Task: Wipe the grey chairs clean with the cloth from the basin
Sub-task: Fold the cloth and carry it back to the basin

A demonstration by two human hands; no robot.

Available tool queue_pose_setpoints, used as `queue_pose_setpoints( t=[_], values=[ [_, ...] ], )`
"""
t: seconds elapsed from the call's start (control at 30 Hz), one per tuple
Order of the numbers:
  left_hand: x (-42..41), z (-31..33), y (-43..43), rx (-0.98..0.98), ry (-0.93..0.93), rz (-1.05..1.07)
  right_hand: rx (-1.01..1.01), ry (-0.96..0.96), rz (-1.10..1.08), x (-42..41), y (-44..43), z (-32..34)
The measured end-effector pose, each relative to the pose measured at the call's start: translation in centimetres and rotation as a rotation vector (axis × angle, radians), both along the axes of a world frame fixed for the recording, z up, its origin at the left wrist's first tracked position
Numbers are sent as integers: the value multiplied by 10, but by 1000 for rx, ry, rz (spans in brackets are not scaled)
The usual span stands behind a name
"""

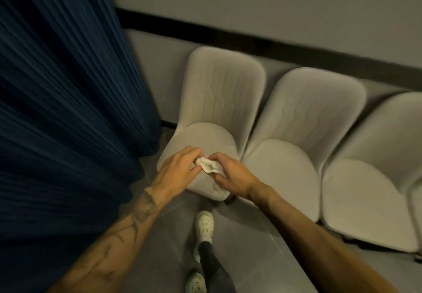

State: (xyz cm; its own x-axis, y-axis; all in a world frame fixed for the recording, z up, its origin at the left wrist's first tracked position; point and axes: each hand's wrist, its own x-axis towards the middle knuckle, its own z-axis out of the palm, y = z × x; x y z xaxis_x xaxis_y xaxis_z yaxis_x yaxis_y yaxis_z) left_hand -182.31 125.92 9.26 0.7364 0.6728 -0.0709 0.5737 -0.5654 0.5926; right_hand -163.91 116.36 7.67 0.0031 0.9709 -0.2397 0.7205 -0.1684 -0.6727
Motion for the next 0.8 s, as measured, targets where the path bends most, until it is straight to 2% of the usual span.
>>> queue_pose_setpoints(
  t=[0.13,0.27,0.4,0.5,0.8],
  values=[
    [50,72,-53,67,-8,-66,0,-61,-148,47,-71,63],
    [107,115,-107,108,-23,-117,24,-64,-299,107,-145,97],
    [174,131,-171,100,-53,-126,105,-58,-468,182,-231,113],
    [233,137,-227,83,-80,-153,95,-28,-556,246,-302,121],
    [426,168,-384,49,-171,-309,124,147,-630,379,-464,132]
  ],
)
